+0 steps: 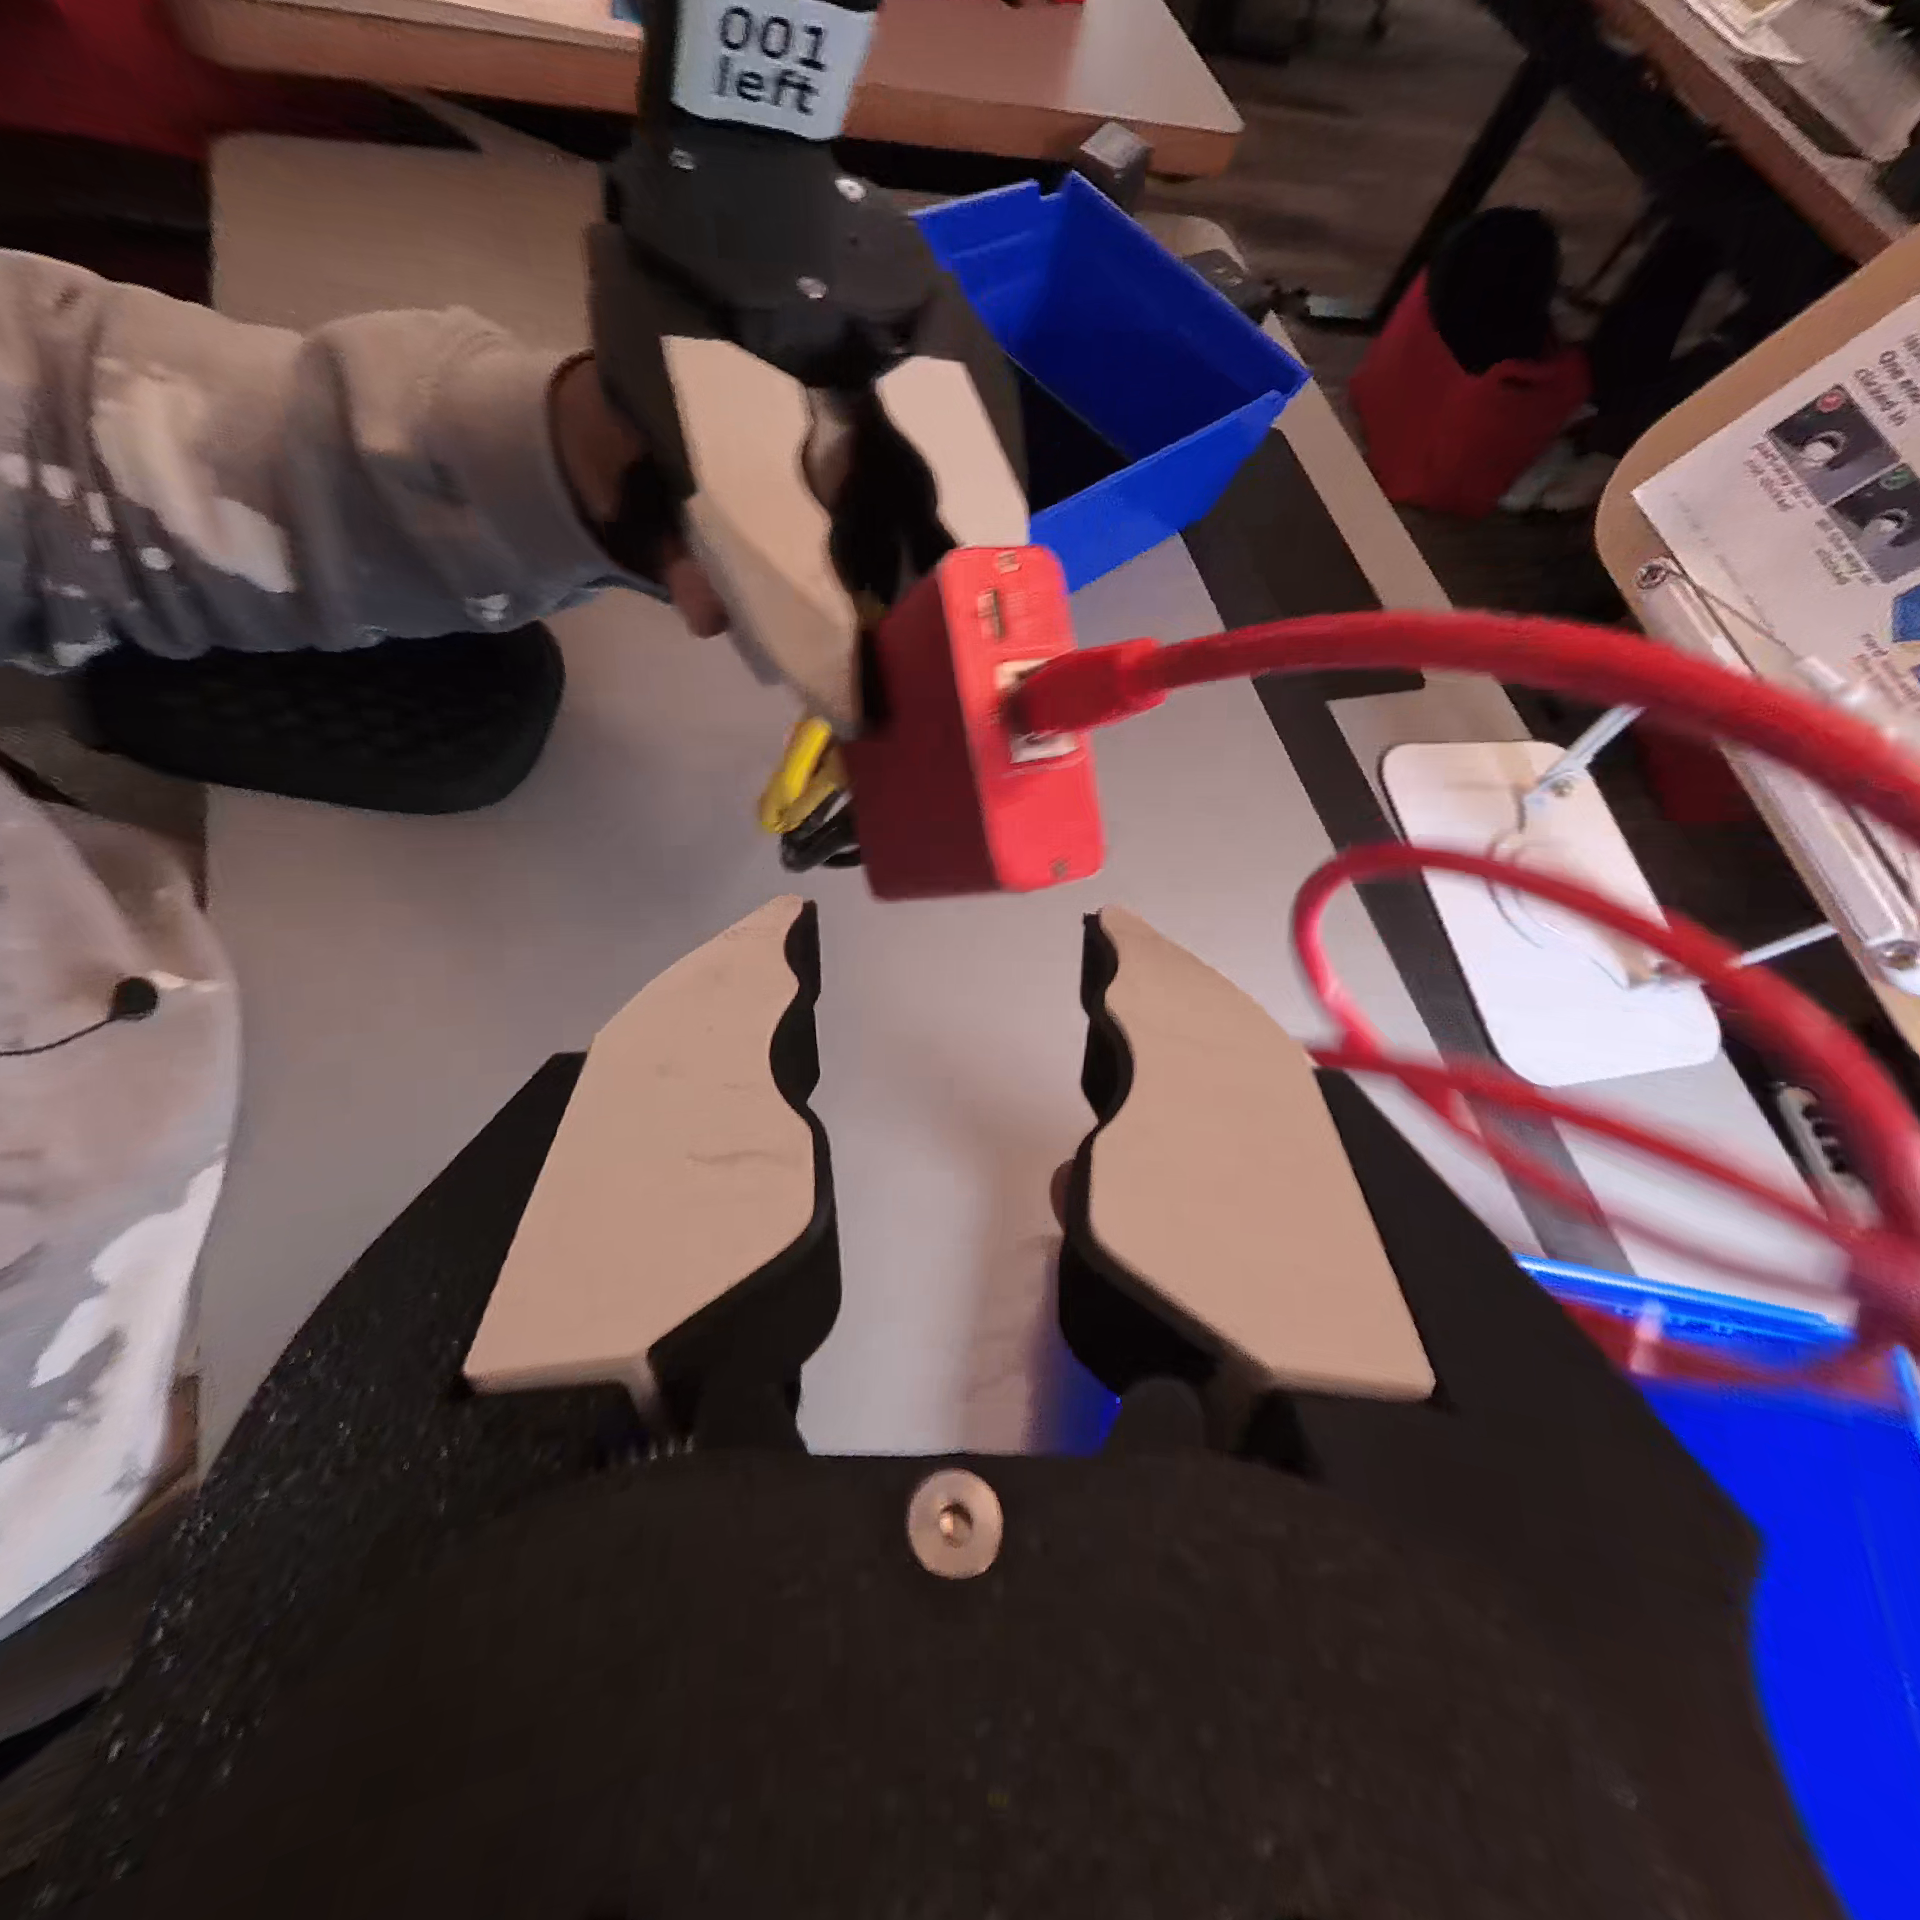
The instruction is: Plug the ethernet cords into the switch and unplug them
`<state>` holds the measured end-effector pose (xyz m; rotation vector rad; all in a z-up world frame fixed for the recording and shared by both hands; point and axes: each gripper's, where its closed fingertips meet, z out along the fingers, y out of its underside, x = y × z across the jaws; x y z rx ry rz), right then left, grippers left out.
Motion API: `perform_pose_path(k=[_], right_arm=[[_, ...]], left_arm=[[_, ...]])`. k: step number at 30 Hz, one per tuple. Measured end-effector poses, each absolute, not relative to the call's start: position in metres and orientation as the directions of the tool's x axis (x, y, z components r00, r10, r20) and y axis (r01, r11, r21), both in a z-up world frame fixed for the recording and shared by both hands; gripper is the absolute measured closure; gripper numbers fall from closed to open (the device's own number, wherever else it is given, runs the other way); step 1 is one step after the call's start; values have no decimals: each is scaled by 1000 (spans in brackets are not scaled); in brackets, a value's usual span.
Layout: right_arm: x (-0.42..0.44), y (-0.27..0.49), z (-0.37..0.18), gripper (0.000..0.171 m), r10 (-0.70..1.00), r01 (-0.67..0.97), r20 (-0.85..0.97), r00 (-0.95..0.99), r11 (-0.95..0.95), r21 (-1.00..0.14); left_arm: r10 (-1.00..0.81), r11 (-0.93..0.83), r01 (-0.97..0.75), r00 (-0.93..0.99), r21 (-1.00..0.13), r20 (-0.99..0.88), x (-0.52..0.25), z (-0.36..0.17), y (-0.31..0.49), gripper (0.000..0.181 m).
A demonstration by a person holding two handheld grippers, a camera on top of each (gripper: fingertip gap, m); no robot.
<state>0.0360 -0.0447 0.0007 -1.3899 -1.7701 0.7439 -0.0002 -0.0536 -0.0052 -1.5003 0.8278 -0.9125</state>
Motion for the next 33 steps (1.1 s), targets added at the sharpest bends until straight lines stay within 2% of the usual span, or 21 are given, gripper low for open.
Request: perform_pose_path(k=[2, 4, 9, 13, 17, 21, 24, 29, 31, 33], right_arm=[[31, -43, -7, 124, 976, 556, 166, -144, 219, -802], [29, -50, -11, 137, 965, 562, 134, -224, 240, -791], [40, -53, 6, 141, 951, 591, 128, -282, 278, -757], [62, -24, 44, 142, 946, 625, 250, -208, 325, -709], [99, 31, 81, 142, 906, 725, 418, -66, 331, -604], [133, 84, 94, 142, 868, 815, 496, 27, 268, -514], [149, 124, 72, 142, 845, 874, 532, 52, 219, -434], [153, 187, -21, 142, 830, 935, 555, 46, 160, -316], [147, 201, -60, 142, 867, 938, 496, 57, 124, -324], [133, 206, -83, 142, 910, 908, 405, 89, 93, -408]], left_arm=[[-906, -92, -25, 417, -995, 73, 13, -6, -62, 155], [-908, -82, -53, 415, -995, 52, 23, -10, -64, 154], [-906, -43, -11, 421, -999, 35, 26, 3, -64, 155], [-847, 29, 42, 531, -999, -2, -4, 37, -64, 138], [-777, 91, 6, 626, -996, -67, -34, 52, -73, 139], [-764, 32, -34, 644, -999, -46, -40, 27, -81, 139], [-753, -35, -74, 658, -997, -23, -41, -10, -85, 139], [-741, -194, -101, 667, -976, 78, -43, -73, -85, 141], [-730, -230, -112, 677, -967, 95, -44, -91, -82, 142], [-723, -250, -125, 684, -960, 99, -46, -103, -79, 142]])
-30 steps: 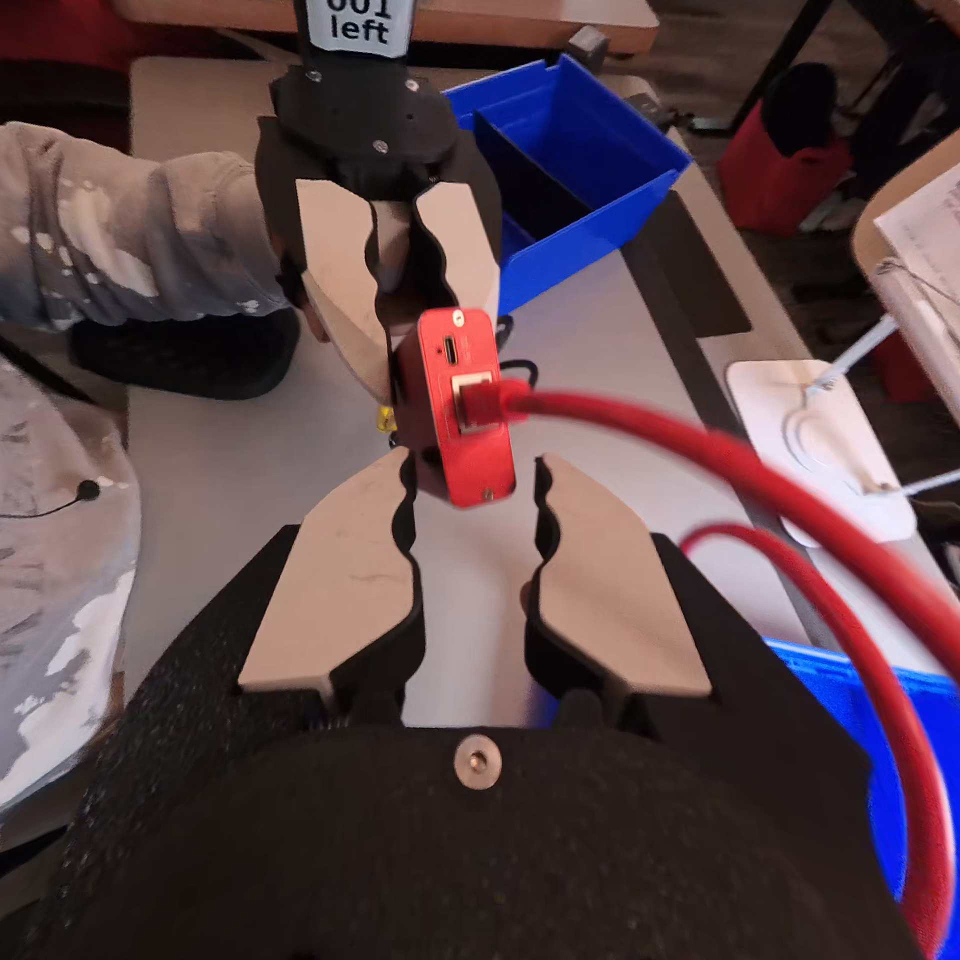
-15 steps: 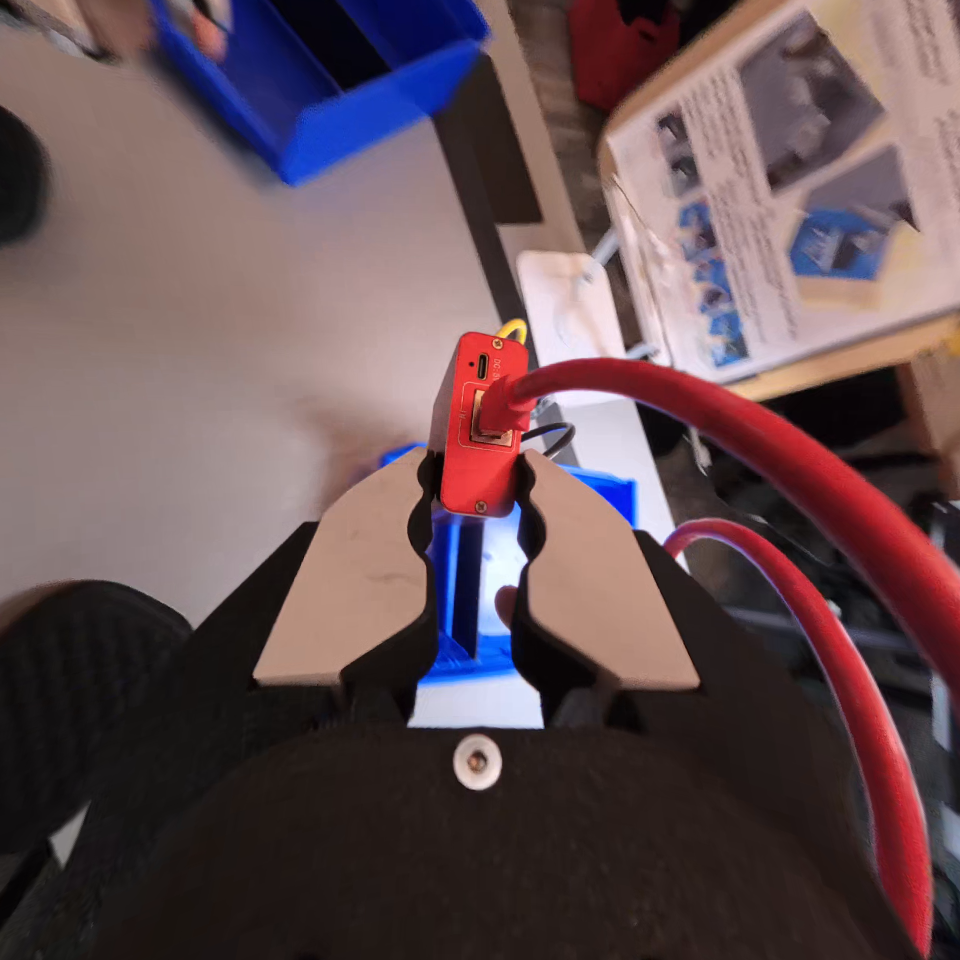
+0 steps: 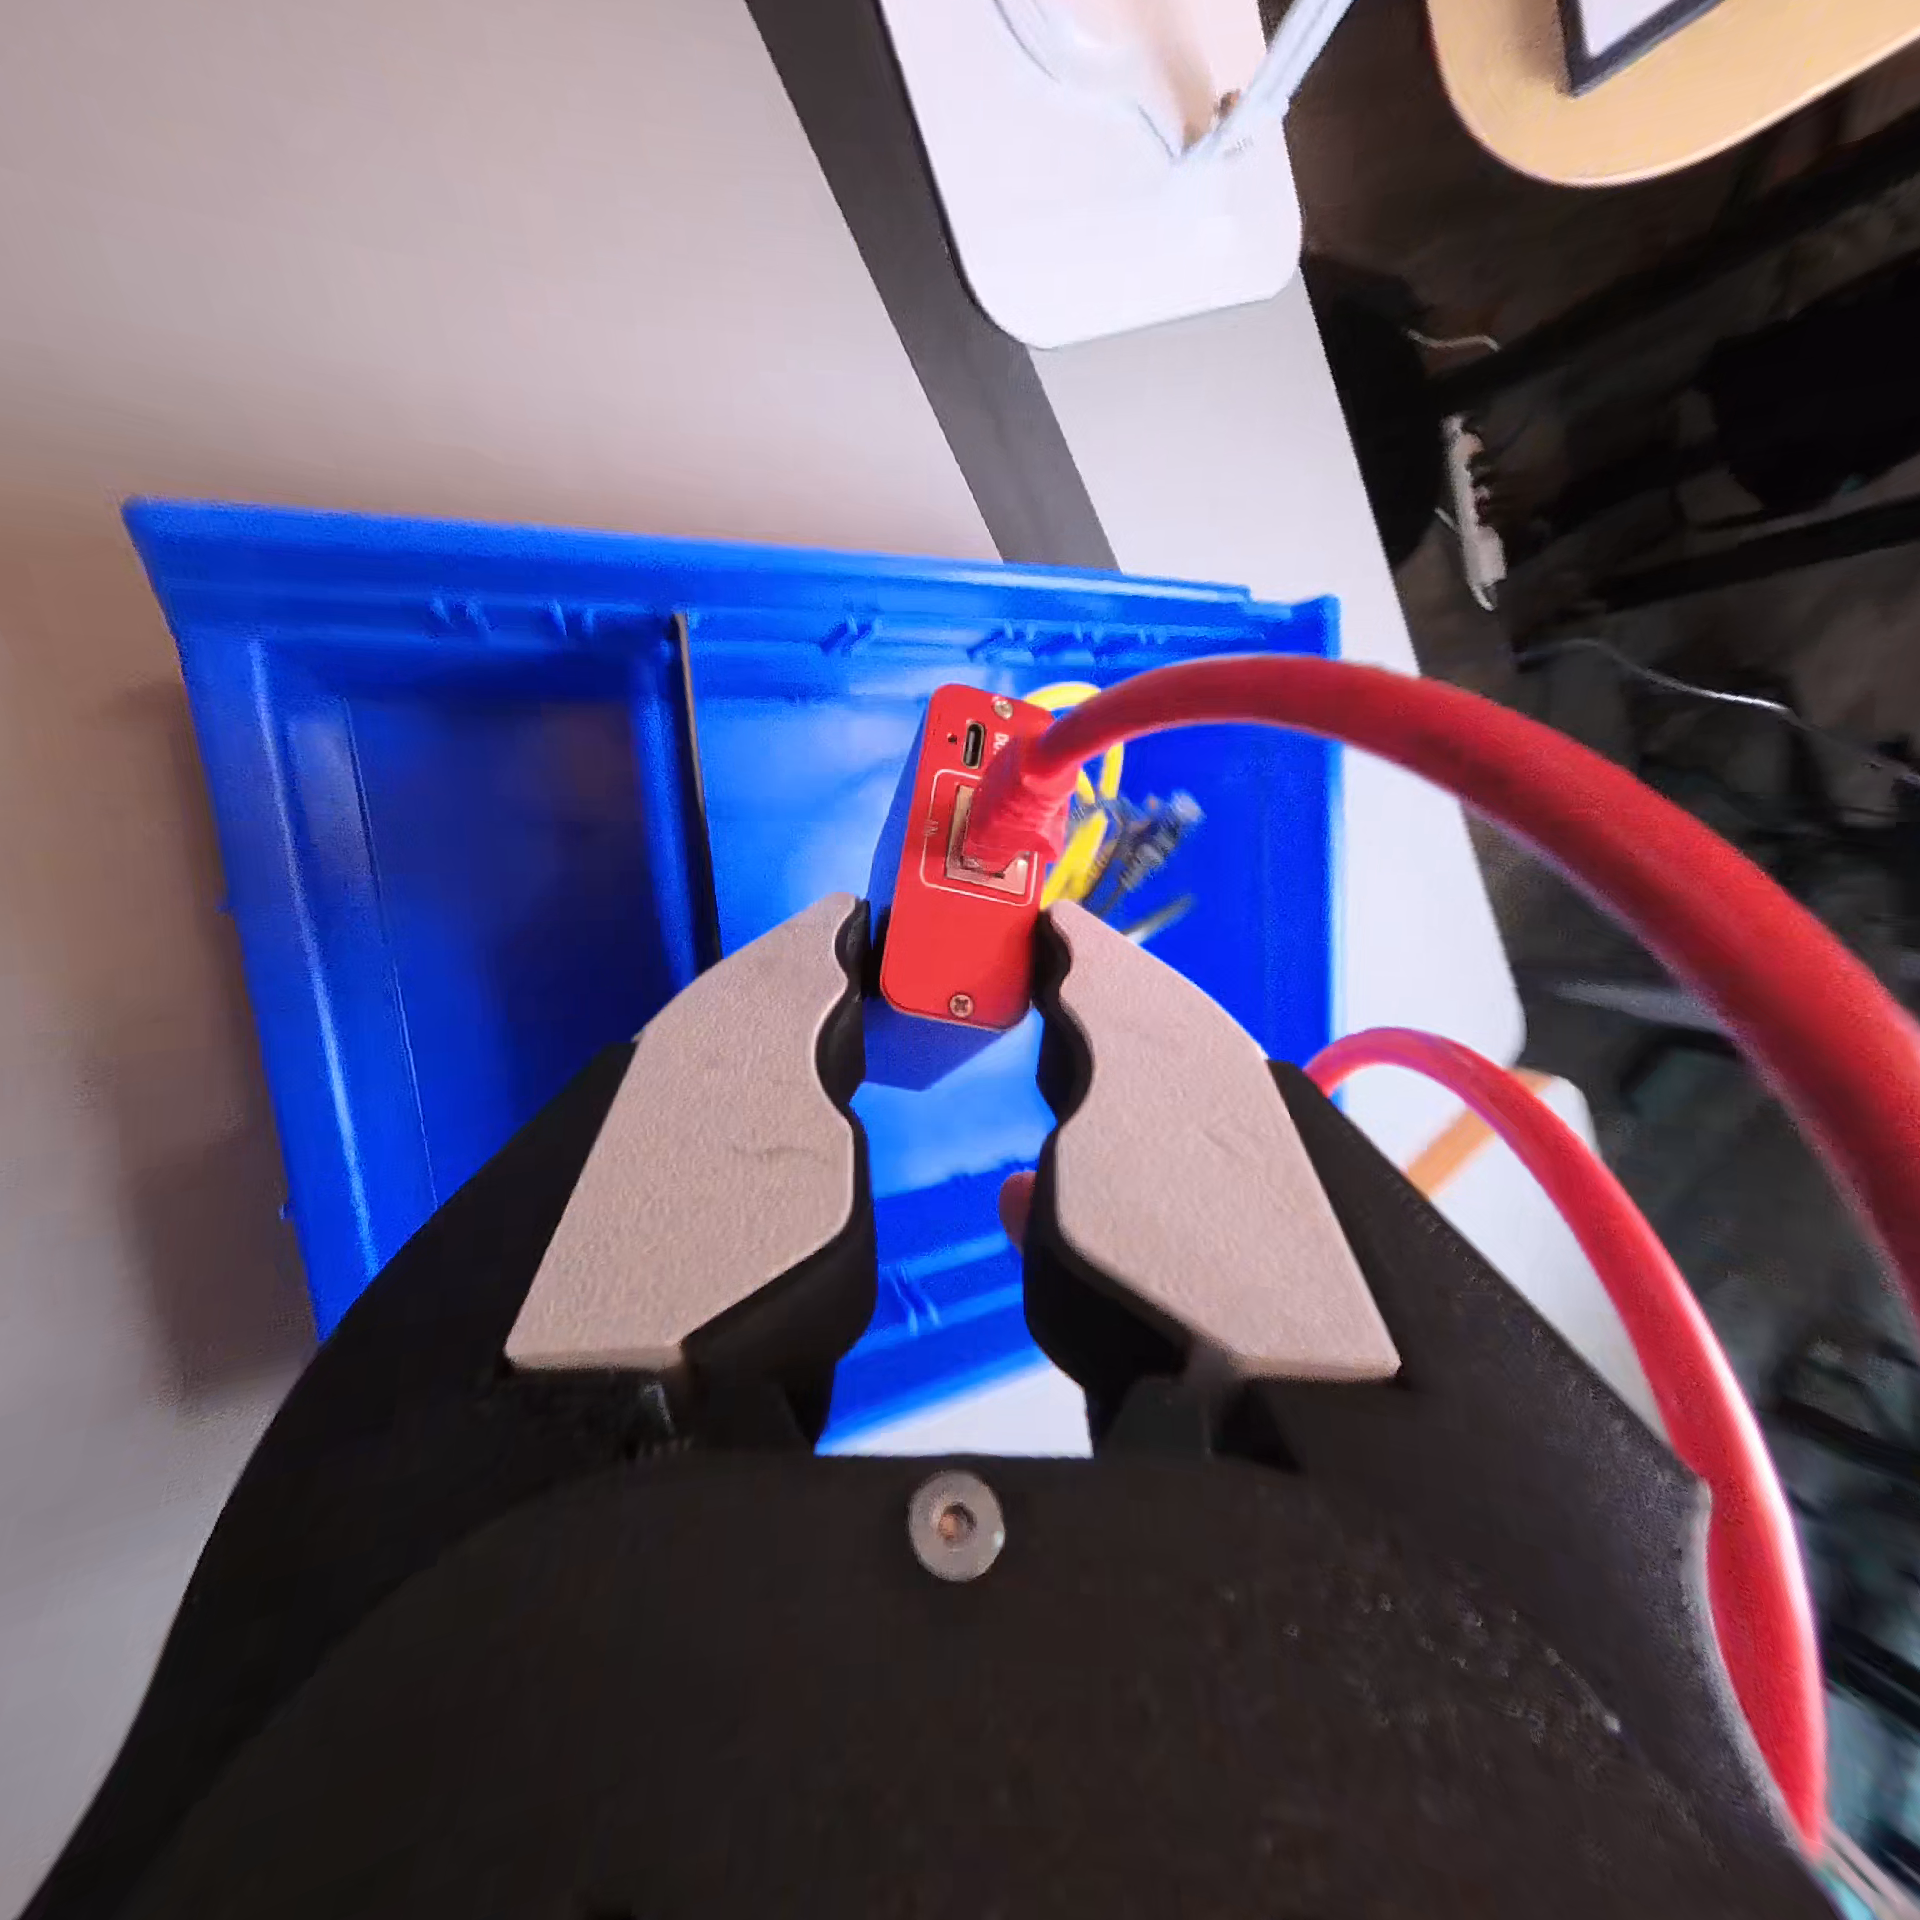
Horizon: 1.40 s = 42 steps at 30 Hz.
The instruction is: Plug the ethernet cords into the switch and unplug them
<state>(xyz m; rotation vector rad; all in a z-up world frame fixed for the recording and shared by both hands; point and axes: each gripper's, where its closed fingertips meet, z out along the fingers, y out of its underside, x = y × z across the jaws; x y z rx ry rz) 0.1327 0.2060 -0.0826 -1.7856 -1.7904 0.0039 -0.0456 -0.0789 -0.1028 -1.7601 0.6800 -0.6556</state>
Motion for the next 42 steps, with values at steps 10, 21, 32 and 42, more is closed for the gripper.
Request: perform_pose_path(k=[10, 21, 32, 42], right_arm=[[113, 188, -158, 138, 965, 838, -186, 184, -253, -483], [159, 164, -123, 114, 928, 944, -287, 238, -290, -155], [175, 212, -91, 155, 977, 994, 190, 101, -105, 9], [123, 231, -134, 163, 966, 998, 260, -7, 22, -53]], left_arm=[[-710, -293, -99, 689, -951, 147, -50, -122, -76, 143], [-696, -315, -82, 697, -945, 171, -56, -128, -72, 144], [-695, -333, -97, 697, -938, 175, -54, -135, -72, 145], [-674, -336, -97, 720, -937, 167, -62, -138, -68, 146]])
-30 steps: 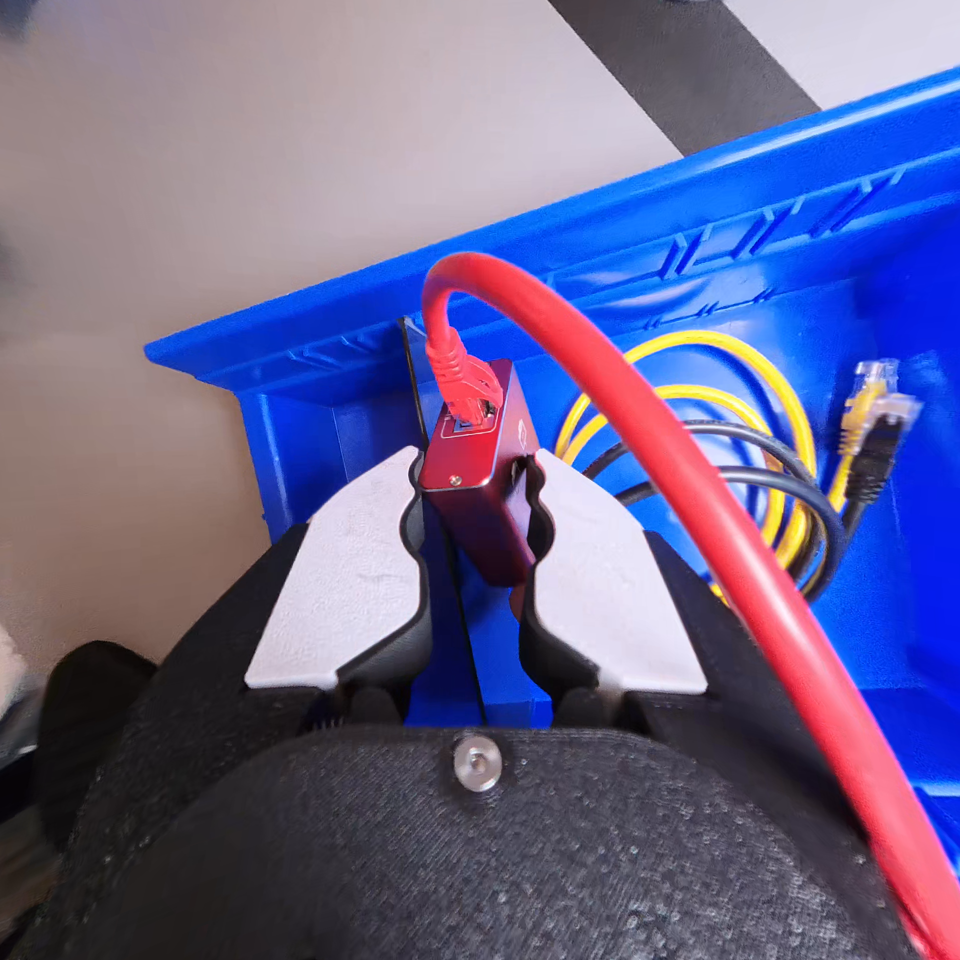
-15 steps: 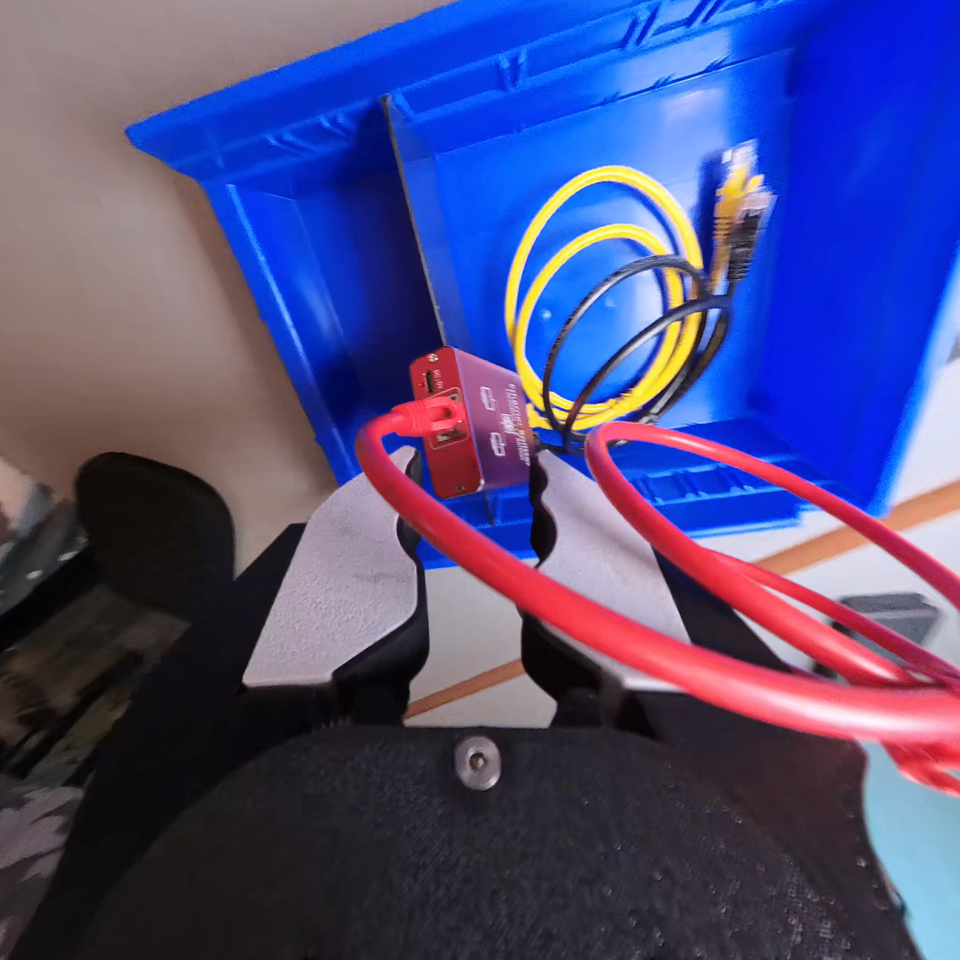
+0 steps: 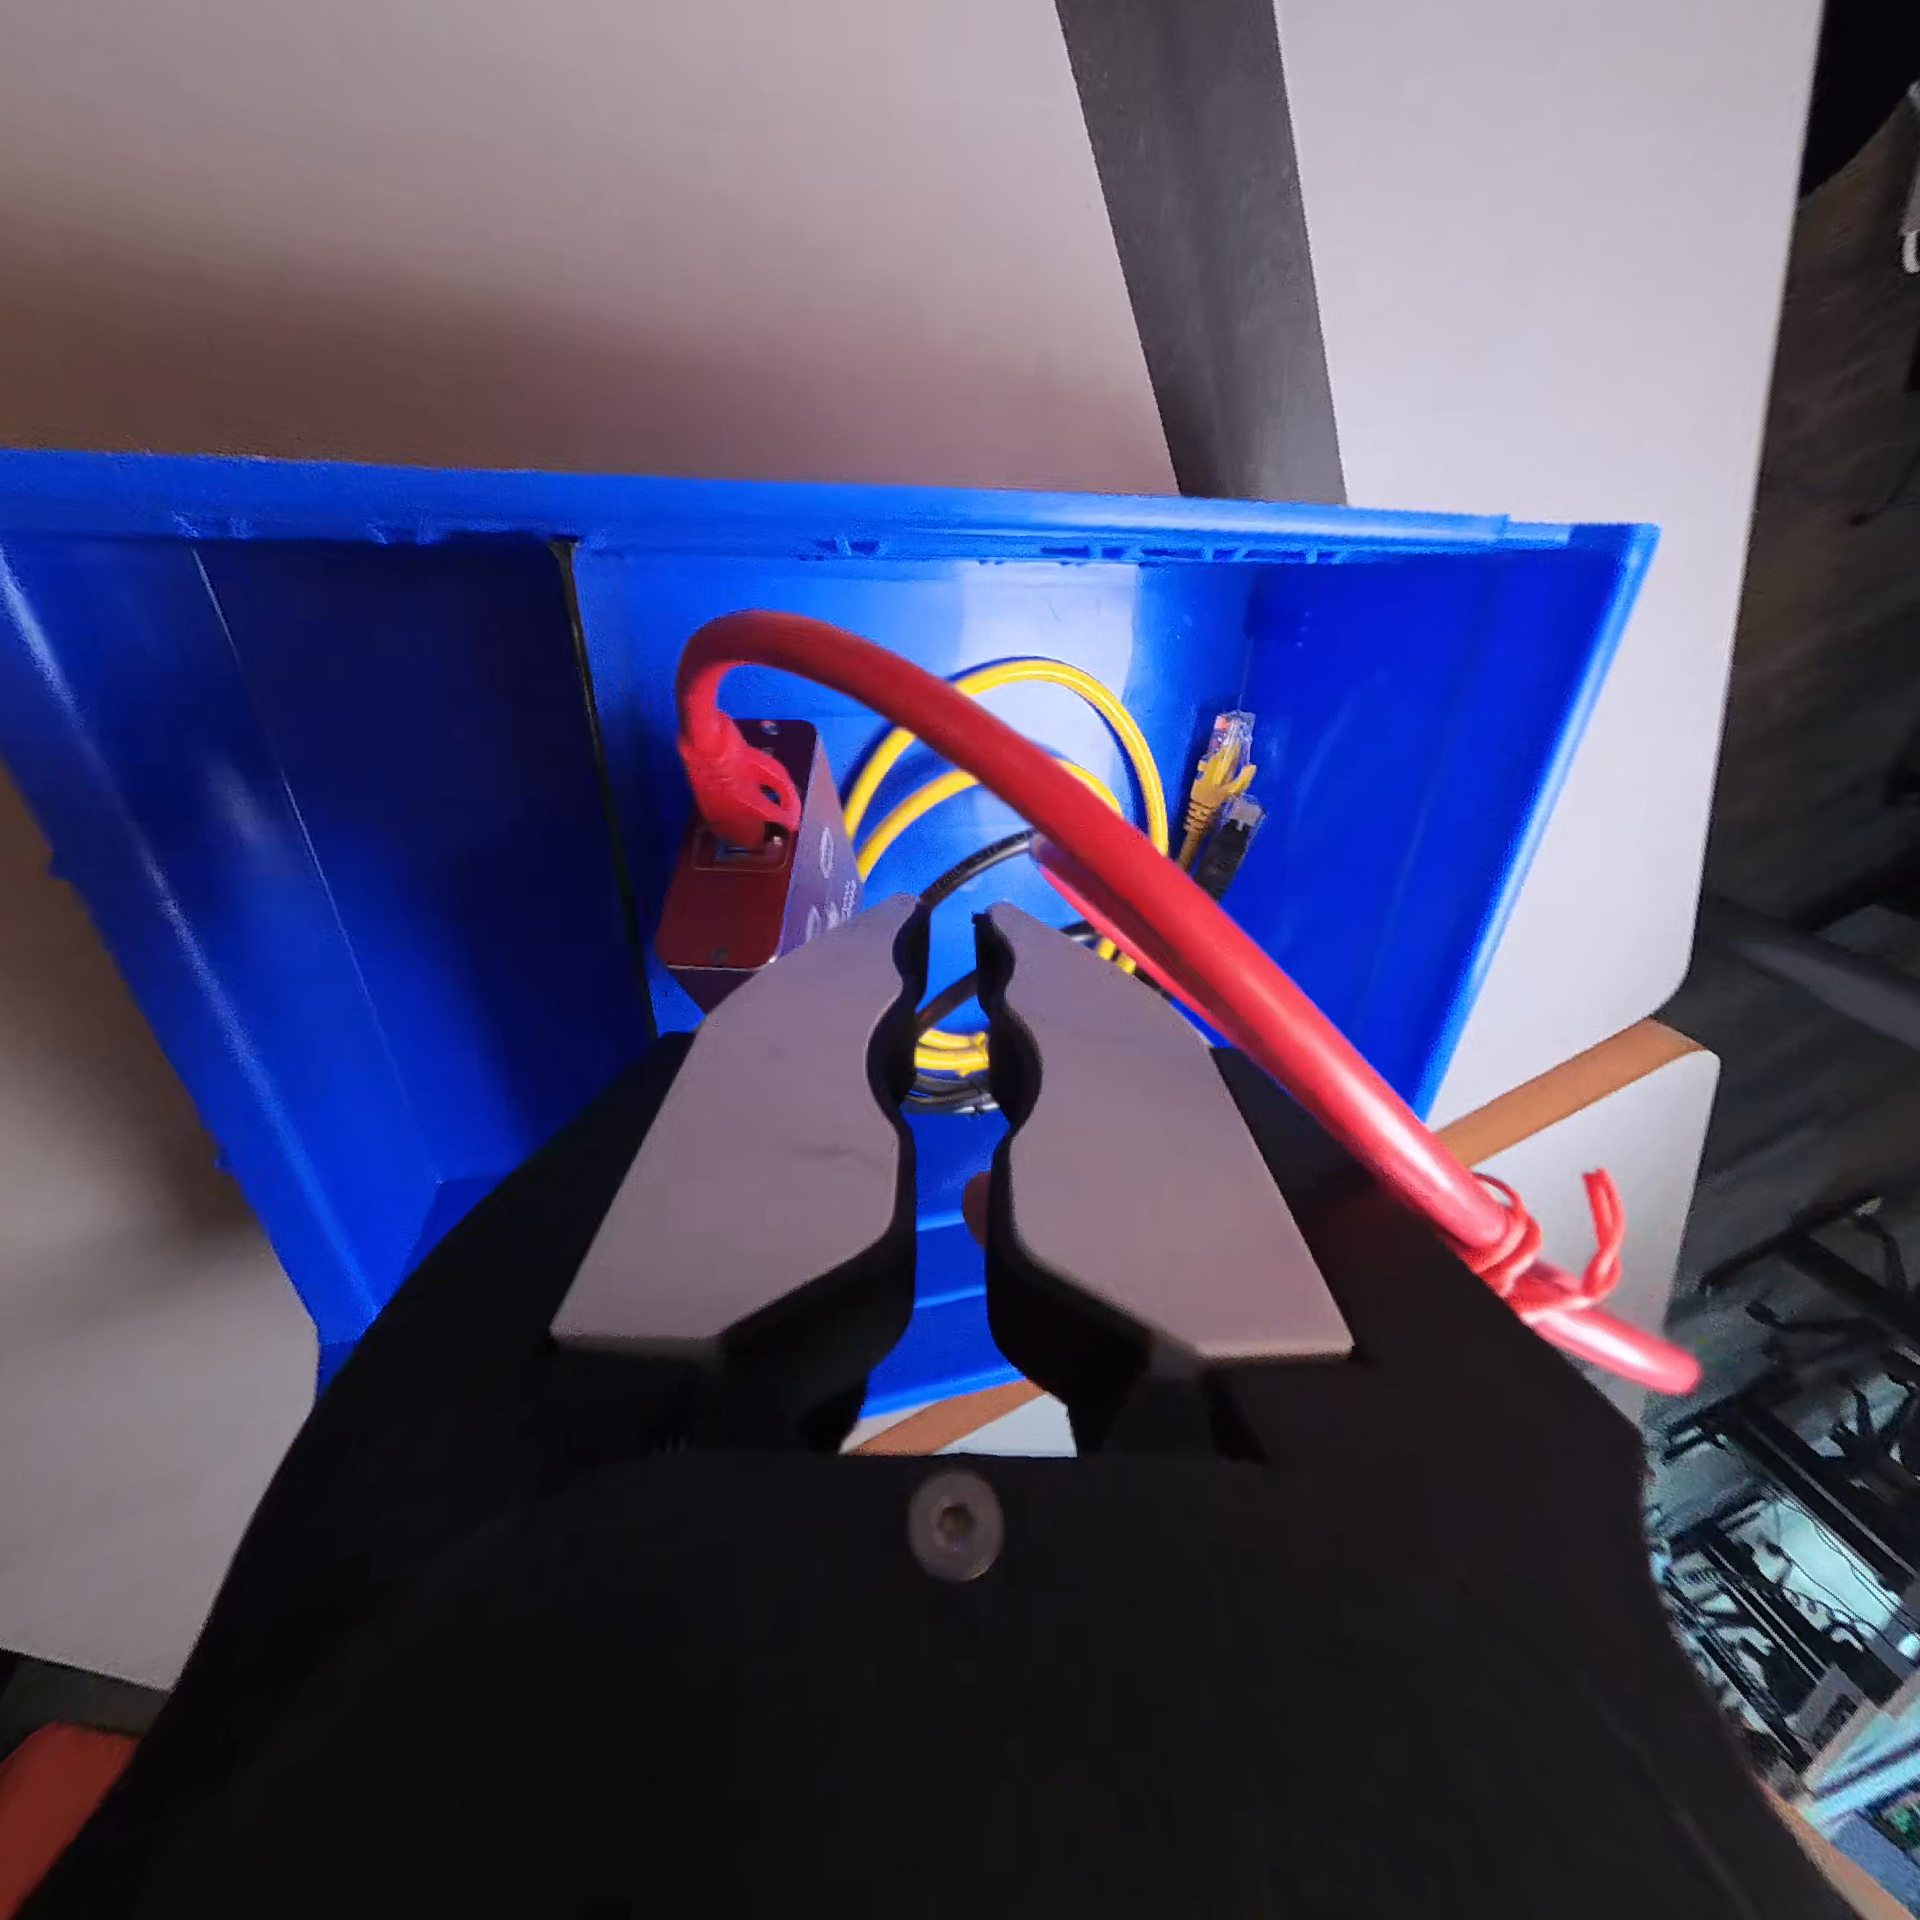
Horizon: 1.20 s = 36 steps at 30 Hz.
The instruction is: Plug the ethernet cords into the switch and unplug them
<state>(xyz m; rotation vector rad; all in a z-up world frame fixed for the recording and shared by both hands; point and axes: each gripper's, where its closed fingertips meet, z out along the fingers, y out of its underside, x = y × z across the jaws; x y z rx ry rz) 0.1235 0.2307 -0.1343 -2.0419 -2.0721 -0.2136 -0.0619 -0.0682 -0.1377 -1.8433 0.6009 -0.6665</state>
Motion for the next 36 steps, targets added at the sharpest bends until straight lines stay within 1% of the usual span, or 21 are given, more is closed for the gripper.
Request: perform_pose_path(k=[2, 3, 4, 7, 9, 11, 12, 14, 15, 17, 19, 21, 22, 23, 26, 28, 30, 32, 36], right_arm=[[117, 223, -133, 156, 982, 996, 190, 9, 8, -89], [117, 212, -130, 151, 993, 995, 116, 24, -12, -101], [120, 198, -127, 150, 999, 995, 23, 41, -39, -96], [142, 157, -113, 147, 978, 997, -201, 64, -71, -24], [155, 124, -100, 148, 936, 998, -348, 55, -62, -10], [169, 106, -92, 146, 923, 999, -383, 40, -41, 7], [173, 98, -89, 143, 916, 999, -400, 34, -40, -8], [173, 82, -78, 139, 911, 995, -413, 0, -40, -89], [170, 75, -71, 139, 915, 985, -402, -38, -32, -167], [157, 67, -56, 138, 944, 934, -311, -106, -13, -358], [148, 68, -46, 137, 985, 859, -128, -115, 34, -510], [146, 64, -46, 136, 996, 790, 42, -74, 84, -607], [148, 64, -52, 135, 991, 780, 127, -34, 106, -617], [151, 60, -63, 131, 980, 780, 199, -17, 137, -610], [157, 44, -110, 128, 952, 791, 301, 51, 145, -594], [164, 48, -144, 126, 908, 836, 407, 103, 143, -530], [169, 58, -166, 124, 848, 875, 516, 120, 156, -459], [168, 60, -180, 121, 850, 893, 514, 115, 139, -429], [161, 71, -198, 114, 858, 951, 512, 20, 142, -275]], left_arm=[[-666, -330, -94, 728, -939, 161, -65, -137, -68, 146], [-663, -329, -90, 731, -940, 161, -67, -136, -68, 146], [-660, -329, -86, 733, -941, 164, -69, -136, -67, 146], [-648, -330, -76, 743, -941, 168, -74, -137, -65, 146], [-633, -329, -77, 758, -941, 159, -79, -137, -63, 146], [-617, -328, -83, 773, -941, 146, -83, -138, -61, 145], [-610, -326, -82, 779, -942, 143, -85, -137, -60, 145], [-601, -328, -81, 787, -941, 142, -86, -137, -60, 145], [-597, -327, -82, 791, -942, 138, -87, -137, -59, 145], [-586, -319, -86, 800, -944, 125, -88, -135, -59, 145], [-572, -307, -94, 813, -947, 105, -91, -132, -58, 144], [-554, -292, -101, 828, -951, 82, -96, -127, -58, 144], [-543, -284, -104, 837, -953, 71, -100, -123, -58, 143], [-531, -277, -108, 845, -955, 58, -105, -119, -59, 143], [-481, -269, -142, 877, -953, 5, -128, -104, -65, 141], [-422, -282, -188, 905, -941, -54, -153, -99, -71, 140], [-361, -334, -252, 924, -908, -124, -182, -104, -77, 138], [-324, -439, -316, 929, -841, -180, -212, -119, -84, 132], [-351, -630, -418, 905, -655, -240, -250, -158, -97, 119]])
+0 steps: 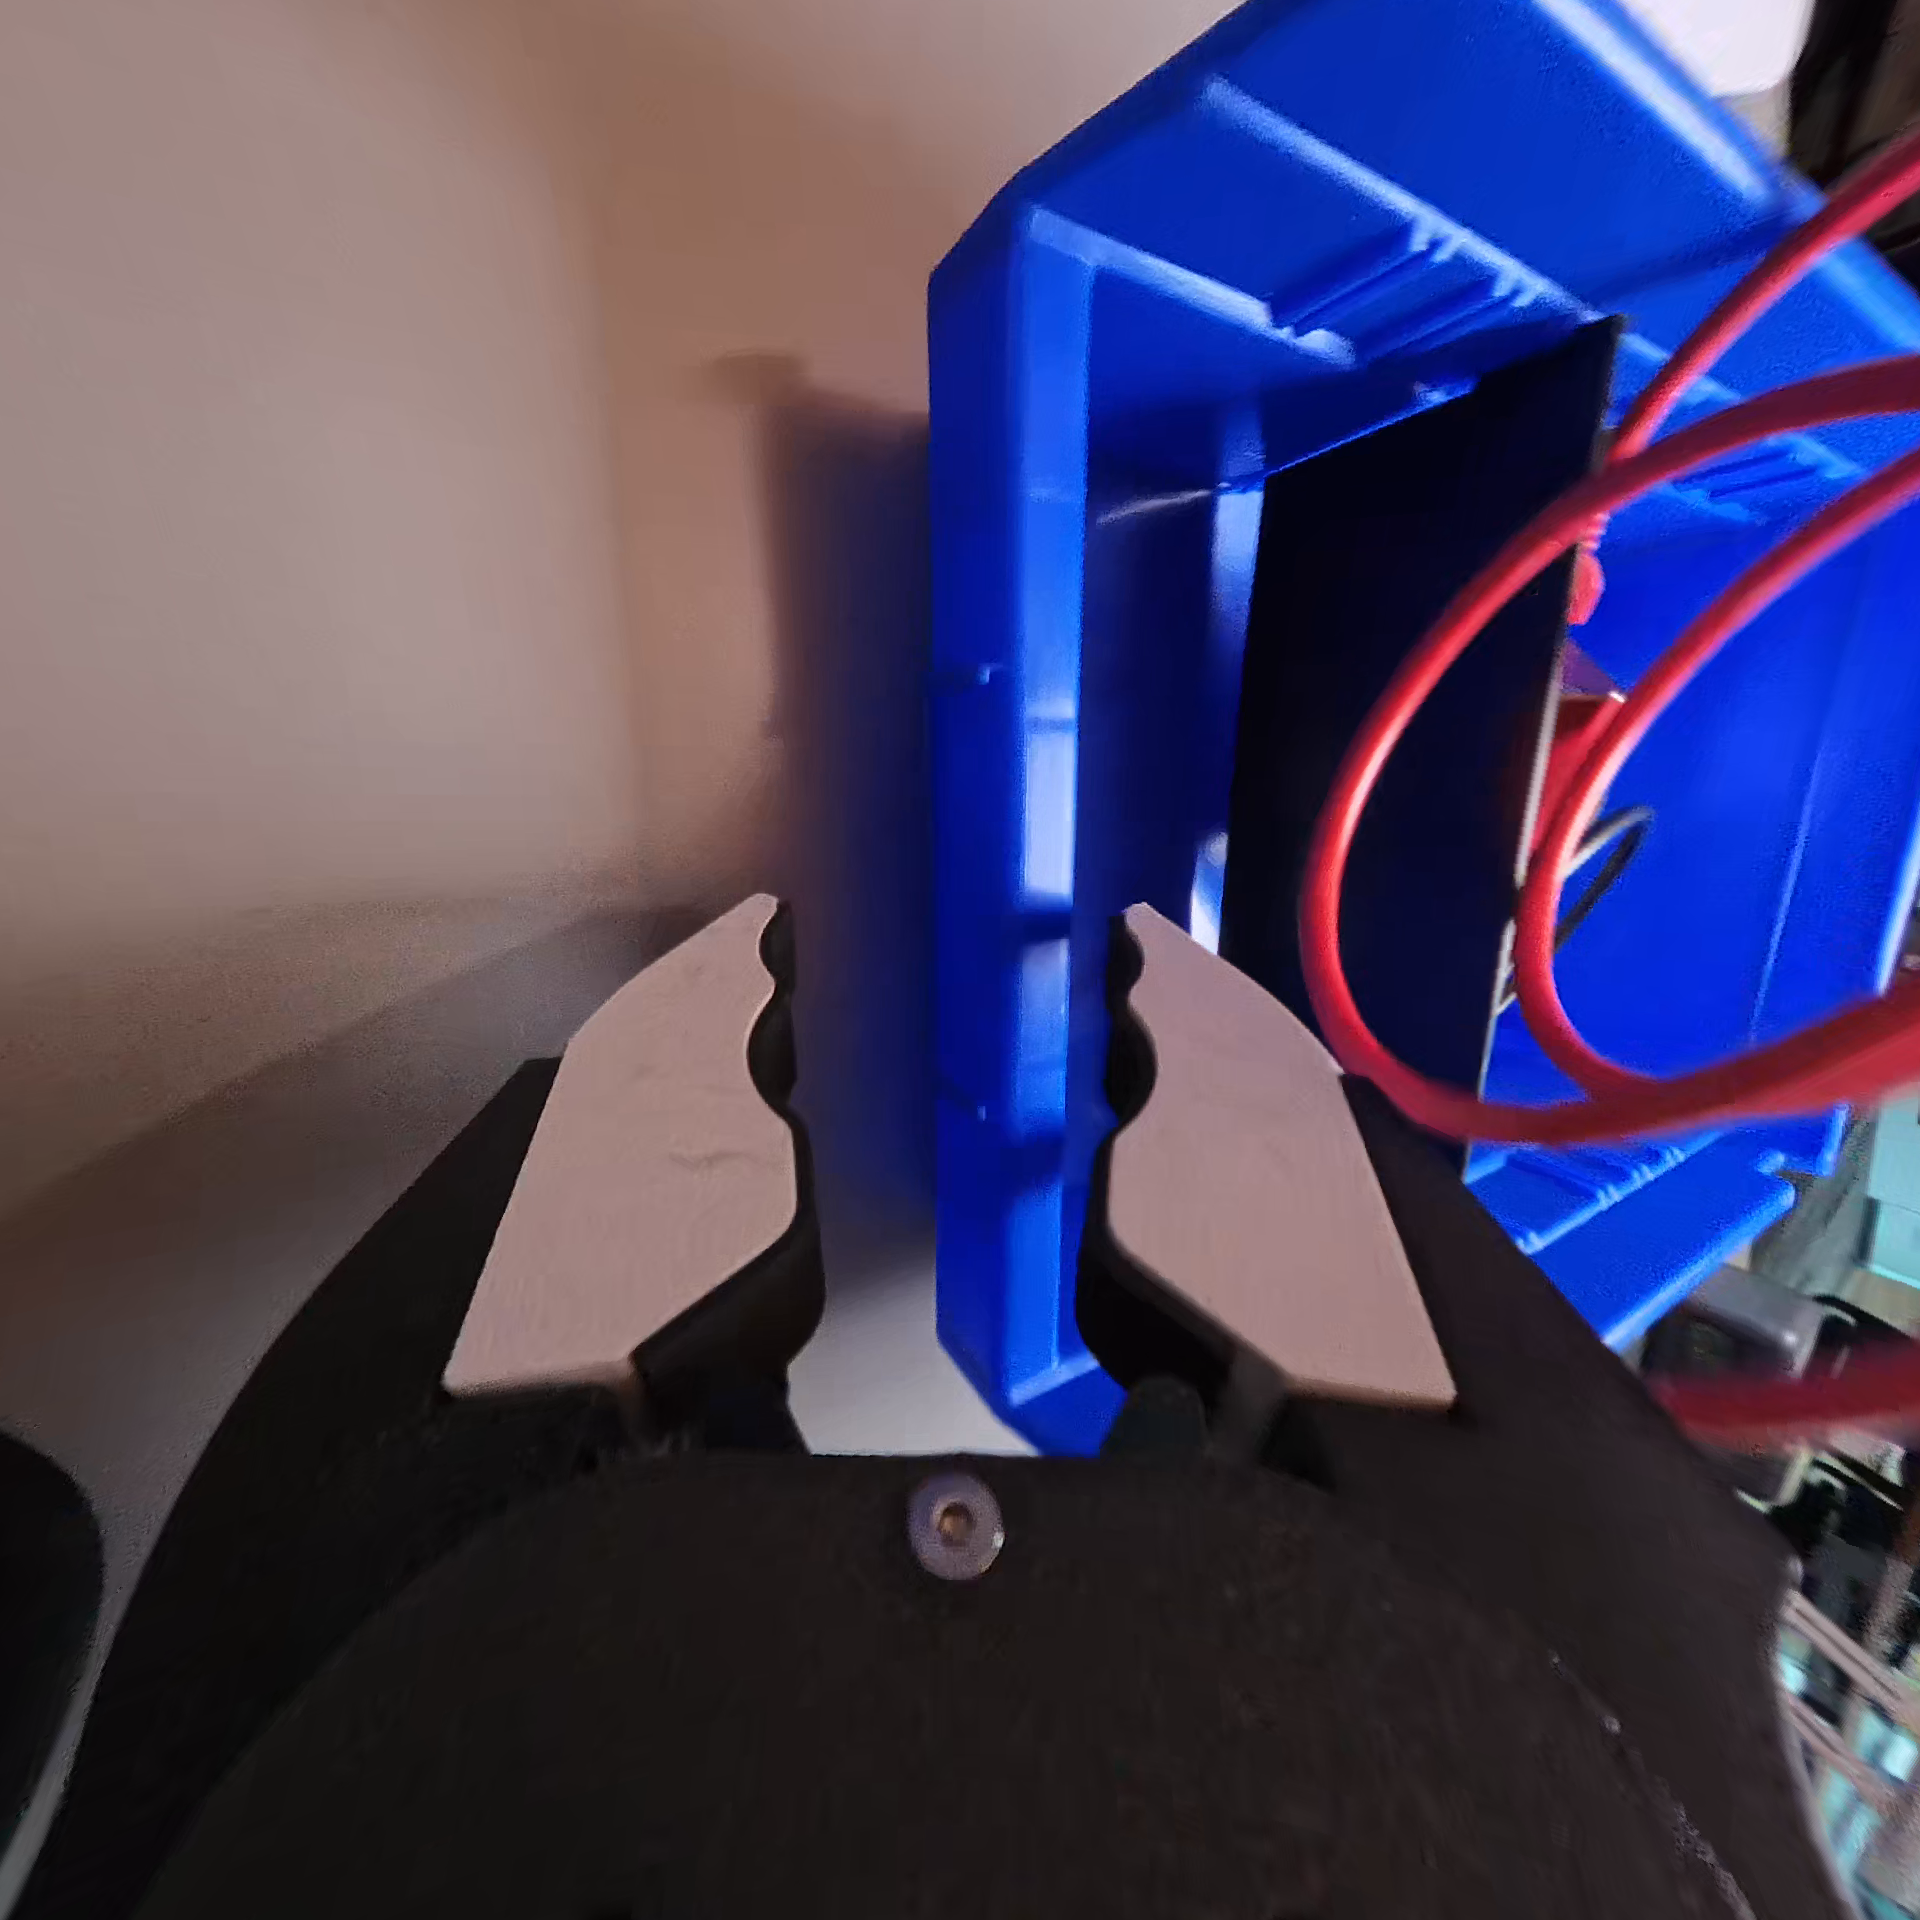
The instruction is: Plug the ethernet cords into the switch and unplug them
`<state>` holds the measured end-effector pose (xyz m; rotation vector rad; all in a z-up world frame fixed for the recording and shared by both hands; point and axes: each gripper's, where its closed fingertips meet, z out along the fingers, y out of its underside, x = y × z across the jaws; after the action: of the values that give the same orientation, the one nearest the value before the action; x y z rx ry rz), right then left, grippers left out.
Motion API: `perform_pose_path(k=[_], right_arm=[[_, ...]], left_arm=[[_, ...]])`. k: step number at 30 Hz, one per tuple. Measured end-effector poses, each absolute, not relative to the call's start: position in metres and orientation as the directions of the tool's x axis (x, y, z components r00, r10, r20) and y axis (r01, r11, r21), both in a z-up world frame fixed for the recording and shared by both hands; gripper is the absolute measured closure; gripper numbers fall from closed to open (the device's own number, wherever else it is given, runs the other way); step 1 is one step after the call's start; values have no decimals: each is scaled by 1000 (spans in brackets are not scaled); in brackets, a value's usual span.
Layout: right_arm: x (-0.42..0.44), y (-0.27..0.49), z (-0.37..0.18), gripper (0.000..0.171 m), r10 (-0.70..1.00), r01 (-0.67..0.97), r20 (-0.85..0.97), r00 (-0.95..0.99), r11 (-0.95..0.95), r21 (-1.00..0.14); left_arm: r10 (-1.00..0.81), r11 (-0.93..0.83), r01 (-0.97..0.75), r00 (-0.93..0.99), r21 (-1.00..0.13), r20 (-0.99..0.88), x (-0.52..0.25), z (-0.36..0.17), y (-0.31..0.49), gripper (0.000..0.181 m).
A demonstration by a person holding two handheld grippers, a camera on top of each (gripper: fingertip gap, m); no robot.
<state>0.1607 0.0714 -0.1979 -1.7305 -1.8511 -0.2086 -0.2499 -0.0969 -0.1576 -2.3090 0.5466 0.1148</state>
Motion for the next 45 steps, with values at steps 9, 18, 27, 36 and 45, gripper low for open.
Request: perform_pose_path(k=[9, 18, 27, 36, 45], right_arm=[[130, 86, -213, 141, 867, 956, 482, -128, 237, -171], [118, 12, -212, 140, 805, 871, 513, -299, 449, -197], [90, -71, -171, 133, 779, 735, 594, -202, 521, -434], [214, -42, -121, 136, 782, 411, 204, 589, -73, -909], [198, 26, -163, 134, 683, 307, -3, 730, -332, -892]], left_arm=[[-501, -741, -595, 798, -311, -333, -273, -229, -90, 145], [-668, -541, -780, 626, -315, -403, -199, -228, -61, 153], [-759, -211, -904, 391, -371, -521, -82, -215, -14, 143], [-690, -296, -396, 718, -870, -92, -22, -149, -62, 134], [-474, -462, -38, 855, -886, 211, 44, -172, -24, 129]])
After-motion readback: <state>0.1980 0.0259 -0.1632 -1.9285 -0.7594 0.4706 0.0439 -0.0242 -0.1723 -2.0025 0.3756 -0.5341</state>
